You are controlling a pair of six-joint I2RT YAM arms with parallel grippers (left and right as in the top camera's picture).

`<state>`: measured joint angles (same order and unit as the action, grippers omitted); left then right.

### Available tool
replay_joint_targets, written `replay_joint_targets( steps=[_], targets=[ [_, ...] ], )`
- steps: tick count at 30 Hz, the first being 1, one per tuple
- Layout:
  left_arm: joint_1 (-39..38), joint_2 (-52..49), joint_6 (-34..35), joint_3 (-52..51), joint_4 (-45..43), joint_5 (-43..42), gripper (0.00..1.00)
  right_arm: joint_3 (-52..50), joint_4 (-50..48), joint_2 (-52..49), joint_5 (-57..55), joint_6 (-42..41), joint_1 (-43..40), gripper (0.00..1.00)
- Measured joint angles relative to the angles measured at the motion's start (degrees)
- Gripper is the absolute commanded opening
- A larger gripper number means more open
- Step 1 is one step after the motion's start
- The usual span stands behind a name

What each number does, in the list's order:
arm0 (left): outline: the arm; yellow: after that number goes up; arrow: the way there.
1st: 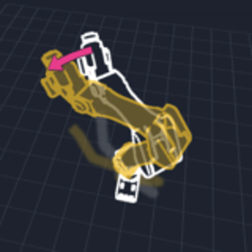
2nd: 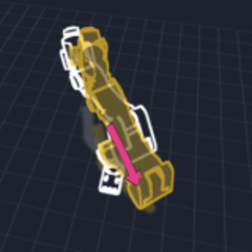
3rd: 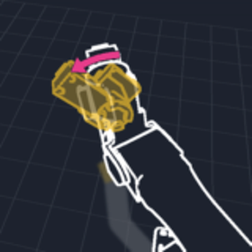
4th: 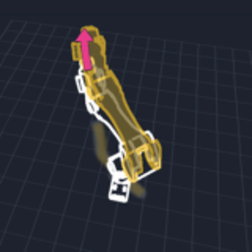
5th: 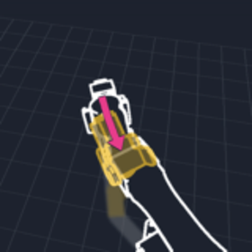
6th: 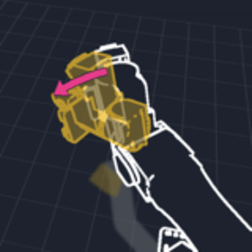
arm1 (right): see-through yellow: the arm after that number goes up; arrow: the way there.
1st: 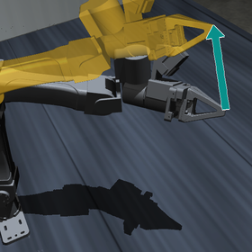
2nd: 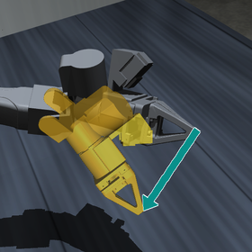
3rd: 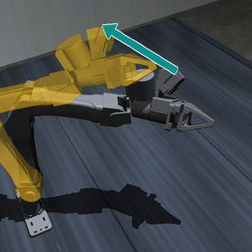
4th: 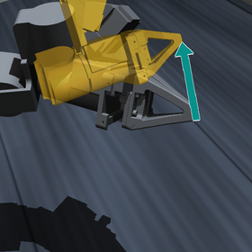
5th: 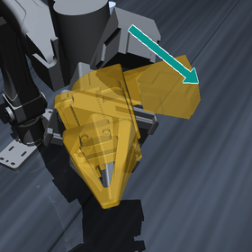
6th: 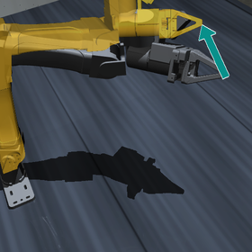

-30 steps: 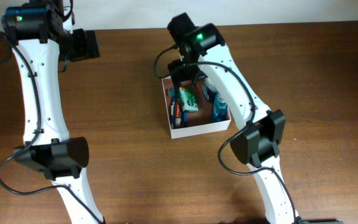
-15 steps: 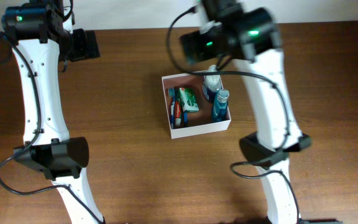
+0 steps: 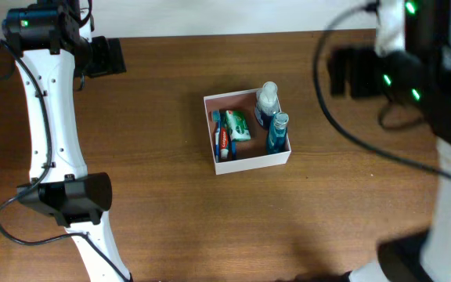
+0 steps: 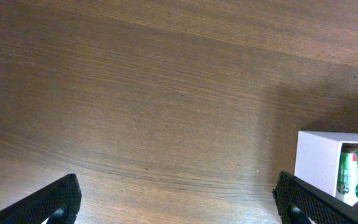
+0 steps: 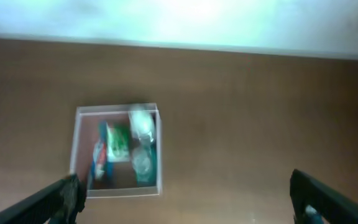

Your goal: Pack container

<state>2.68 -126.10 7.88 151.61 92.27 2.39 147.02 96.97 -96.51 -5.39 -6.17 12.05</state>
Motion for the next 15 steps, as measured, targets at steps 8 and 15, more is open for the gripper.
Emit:
replay_joint_targets(
  steps=[8,15],
  targets=[
    [0.0,0.0,-0.02,0.0,0.0,-0.02,1.0,-27.26,0.02,14.47,-4.74,-8.28,-2.34,0.98],
    [0.0,0.0,0.0,0.0,0.04,0.0,1.0,-31.21,0.0,17.14,-2.38,-11.93,-2.34,0.99]
  ],
)
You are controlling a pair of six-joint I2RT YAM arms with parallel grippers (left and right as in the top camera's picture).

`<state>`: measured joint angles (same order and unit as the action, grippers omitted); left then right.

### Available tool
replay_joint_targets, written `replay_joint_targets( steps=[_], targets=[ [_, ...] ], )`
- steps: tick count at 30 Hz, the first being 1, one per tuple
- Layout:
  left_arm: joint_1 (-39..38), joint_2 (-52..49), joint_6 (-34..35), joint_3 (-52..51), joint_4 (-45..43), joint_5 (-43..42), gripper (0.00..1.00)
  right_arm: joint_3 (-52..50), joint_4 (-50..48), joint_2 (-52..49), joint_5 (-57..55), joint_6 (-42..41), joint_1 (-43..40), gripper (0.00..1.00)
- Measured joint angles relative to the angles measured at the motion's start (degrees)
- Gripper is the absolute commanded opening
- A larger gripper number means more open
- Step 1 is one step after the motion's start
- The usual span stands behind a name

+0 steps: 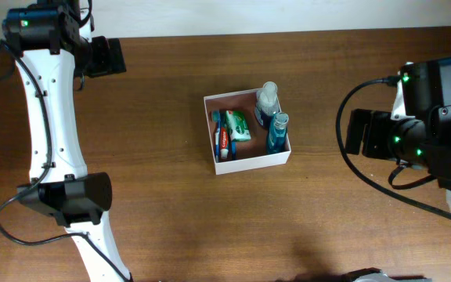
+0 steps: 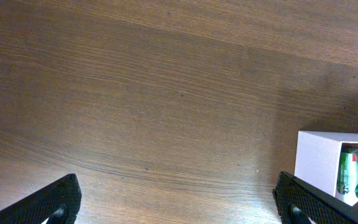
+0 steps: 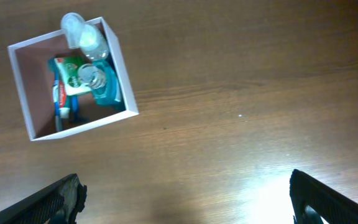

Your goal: Pack container

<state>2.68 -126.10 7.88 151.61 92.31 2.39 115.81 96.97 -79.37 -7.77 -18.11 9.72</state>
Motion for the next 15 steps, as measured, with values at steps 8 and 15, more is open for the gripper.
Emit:
replay_joint_targets(
  steps=[8,15],
  targets=[
    [0.0,0.0,0.0,0.0,0.0,0.0,1.0,-0.02,0.0,-0.11,1.64,-0.76,0.0,0.98],
    [0.0,0.0,0.0,0.0,0.0,0.0,1.0,-0.02,0.0,-0.61,1.57,-0.68,0.0,0.98]
  ],
)
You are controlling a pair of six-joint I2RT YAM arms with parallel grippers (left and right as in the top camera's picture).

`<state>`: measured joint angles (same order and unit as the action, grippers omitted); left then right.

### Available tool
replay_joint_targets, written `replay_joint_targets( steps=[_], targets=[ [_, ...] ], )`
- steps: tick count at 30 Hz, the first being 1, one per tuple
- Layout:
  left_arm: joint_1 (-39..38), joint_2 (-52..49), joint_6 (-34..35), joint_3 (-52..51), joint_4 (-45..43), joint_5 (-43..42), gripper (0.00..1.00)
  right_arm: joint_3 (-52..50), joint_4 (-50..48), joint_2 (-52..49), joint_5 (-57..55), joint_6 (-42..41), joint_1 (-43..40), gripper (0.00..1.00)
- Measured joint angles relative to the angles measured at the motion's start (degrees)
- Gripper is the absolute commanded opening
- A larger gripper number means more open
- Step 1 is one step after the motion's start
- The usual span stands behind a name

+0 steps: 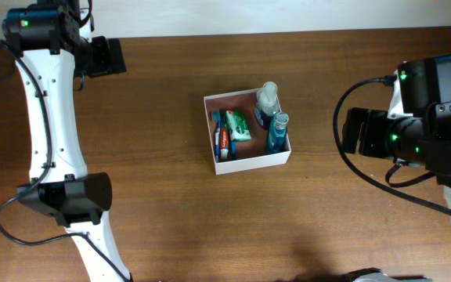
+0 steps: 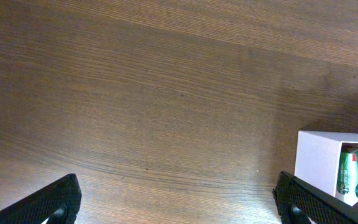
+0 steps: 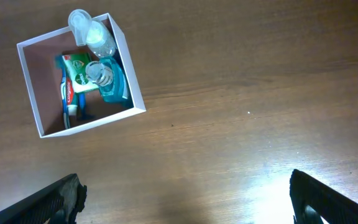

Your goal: Pack container

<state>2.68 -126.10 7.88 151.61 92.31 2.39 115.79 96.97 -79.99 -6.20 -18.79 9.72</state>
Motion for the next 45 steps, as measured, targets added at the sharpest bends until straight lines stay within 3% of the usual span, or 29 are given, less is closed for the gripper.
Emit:
replay_joint_targets(
  steps=[6,11,20,28,32,36,45],
  targets=[
    [0.0,0.0,0.0,0.0,0.0,0.0,1.0,-2.32,-1.51,0.68,-1.09,0.04,0.0,0.98],
    [0.0,0.0,-0.02,0.0,0.0,0.0,1.0,-14.58,-14.25,7.89,-1.97,0.63,-0.04,0.98],
    [0.0,0.0,-0.02,0.0,-0.04,0.0,1.0,-57.13,-43.67,38.49,0.83,2.14,-11.19,0.98],
    [0.0,0.0,0.0,0.0,-0.02,0.0,1.0,-84.11,-63.82,62.99,7.1,6.91,-15.32,0.98],
    [0.0,0.0,-0.02,0.0,0.0,0.0,1.0,-92.48,-71.1,73.94,8.24,8.52,-15.32,0.98],
    [0.0,0.0,0.0,0.0,0.0,0.0,1.0,-98.09,-77.68,78.34,8.76,9.66,-15.32,0.98],
    [0.0,0.0,0.0,0.0,-0.02,0.0,1.0,-103.01,-92.85,79.1,9.73,13.33,-15.32,0.98]
  ],
)
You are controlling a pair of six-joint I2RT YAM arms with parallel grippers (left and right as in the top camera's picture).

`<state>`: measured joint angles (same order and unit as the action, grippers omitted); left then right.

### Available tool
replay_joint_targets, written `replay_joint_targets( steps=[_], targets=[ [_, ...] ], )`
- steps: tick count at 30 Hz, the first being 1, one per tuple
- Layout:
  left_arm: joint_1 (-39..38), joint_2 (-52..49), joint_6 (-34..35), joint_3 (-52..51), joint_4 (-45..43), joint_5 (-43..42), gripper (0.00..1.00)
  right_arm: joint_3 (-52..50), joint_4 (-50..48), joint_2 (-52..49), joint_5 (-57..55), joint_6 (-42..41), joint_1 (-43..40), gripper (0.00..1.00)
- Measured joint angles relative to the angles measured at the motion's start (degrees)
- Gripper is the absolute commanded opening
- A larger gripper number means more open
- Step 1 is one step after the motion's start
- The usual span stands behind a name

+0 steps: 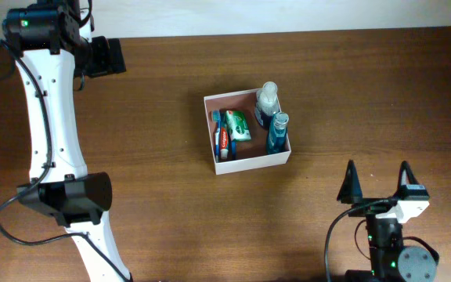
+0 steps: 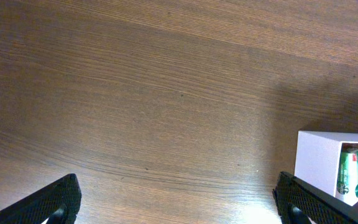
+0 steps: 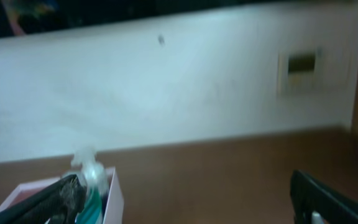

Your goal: Pack container

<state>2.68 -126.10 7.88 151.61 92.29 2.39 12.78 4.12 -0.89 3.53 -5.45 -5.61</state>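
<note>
A white open box [image 1: 282, 157] sits mid-table. Inside it are a red-and-blue toothpaste tube [image 1: 221, 141], a green pack [image 1: 238, 125], a clear bottle [image 1: 267, 99] and a blue bottle [image 1: 277, 131]. My left gripper [image 1: 104, 56] hovers far off at the back left. In its wrist view the gripper [image 2: 176, 202] is open over bare wood, with the box's corner [image 2: 319, 163] at the right edge. My right gripper [image 1: 377, 184] is low at the front right, open and holding nothing. Its wrist view looks level at the box [image 3: 112, 194] and the clear bottle [image 3: 89, 171].
The left arm's white links [image 1: 49, 117] and base [image 1: 69, 200] run down the table's left side. A pale wall [image 3: 179, 81] with a socket plate [image 3: 300, 65] stands behind the table. Brown wood surrounds the box on all sides.
My right arm was right of the box with its camera looking down on it. It is now low at the front right, its camera looking level toward the back wall. Left arm unchanged.
My right arm was first high at the back right, its view of the packed box blurred. At the two later moments it hung right of the box, looking down on it, gripper open. Now it is down at the front right. The box contents and left arm stayed still.
</note>
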Motion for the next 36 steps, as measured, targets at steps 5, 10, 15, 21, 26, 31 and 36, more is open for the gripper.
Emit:
replay_joint_targets(
  steps=[5,10,15,21,26,31,36],
  targets=[
    [0.0,0.0,0.0,0.0,0.02,0.0,1.0,-1.42,-8.0,0.11,2.97,5.33,0.0,0.98],
    [0.0,0.0,0.0,0.0,0.02,0.0,1.0,-5.2,-12.41,0.11,4.35,7.41,0.0,0.98],
    [0.0,0.0,0.0,0.0,0.02,0.0,1.0,-9.53,-15.98,0.09,4.66,8.07,0.0,0.98],
    [0.0,0.0,-0.02,0.0,0.02,0.0,1.0,-10.93,-16.33,0.09,4.79,8.48,0.0,0.98],
    [0.0,0.0,0.0,0.0,0.02,0.0,1.0,-12.09,-14.14,0.09,4.76,8.55,0.0,0.98],
    [0.0,0.0,0.0,0.0,0.02,0.0,1.0,-12.2,-10.03,0.11,4.76,8.52,0.0,0.98],
    [0.0,0.0,0.0,0.0,0.02,0.0,1.0,-12.2,-2.91,0.09,4.76,8.55,0.0,0.98]
  ],
)
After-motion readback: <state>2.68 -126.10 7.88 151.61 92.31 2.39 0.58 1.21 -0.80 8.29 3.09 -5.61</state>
